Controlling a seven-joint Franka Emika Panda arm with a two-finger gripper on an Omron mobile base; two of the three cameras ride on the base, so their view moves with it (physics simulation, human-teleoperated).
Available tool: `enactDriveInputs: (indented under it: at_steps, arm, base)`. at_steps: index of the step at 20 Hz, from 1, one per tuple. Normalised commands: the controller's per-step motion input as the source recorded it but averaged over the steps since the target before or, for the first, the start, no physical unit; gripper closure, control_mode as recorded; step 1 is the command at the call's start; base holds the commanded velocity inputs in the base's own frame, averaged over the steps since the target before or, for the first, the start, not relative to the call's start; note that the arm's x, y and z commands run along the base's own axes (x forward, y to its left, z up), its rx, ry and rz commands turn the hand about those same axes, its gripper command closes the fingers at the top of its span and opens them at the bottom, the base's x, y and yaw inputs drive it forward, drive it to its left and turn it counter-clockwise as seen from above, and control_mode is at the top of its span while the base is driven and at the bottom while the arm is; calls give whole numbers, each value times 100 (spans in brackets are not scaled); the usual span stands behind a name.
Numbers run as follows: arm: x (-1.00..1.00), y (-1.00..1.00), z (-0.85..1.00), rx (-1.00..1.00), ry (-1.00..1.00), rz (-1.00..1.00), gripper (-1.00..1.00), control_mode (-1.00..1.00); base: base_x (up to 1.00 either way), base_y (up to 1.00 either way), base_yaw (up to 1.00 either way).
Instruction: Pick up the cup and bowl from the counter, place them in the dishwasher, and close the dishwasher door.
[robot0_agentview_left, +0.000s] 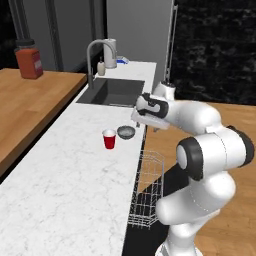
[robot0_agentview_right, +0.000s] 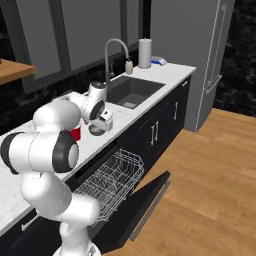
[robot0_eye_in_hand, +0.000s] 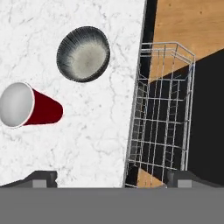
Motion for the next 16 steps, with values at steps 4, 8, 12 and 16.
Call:
enactDriveInputs:
  at_steps: [4, 8, 12, 16]
  arm:
    - [61, 41, -25, 0, 13, -21, -100, -100]
    - [54, 9, -49, 0, 5, -17, -100, -100]
    - [46, -9, -32, 0, 7, -15, -100, -100]
    - [24, -17, -12, 0, 5, -9, -100, -100]
  base:
    - [0, 0, 0]
    - [0, 0, 0]
    - [0, 0, 0]
    - [0, 0, 0]
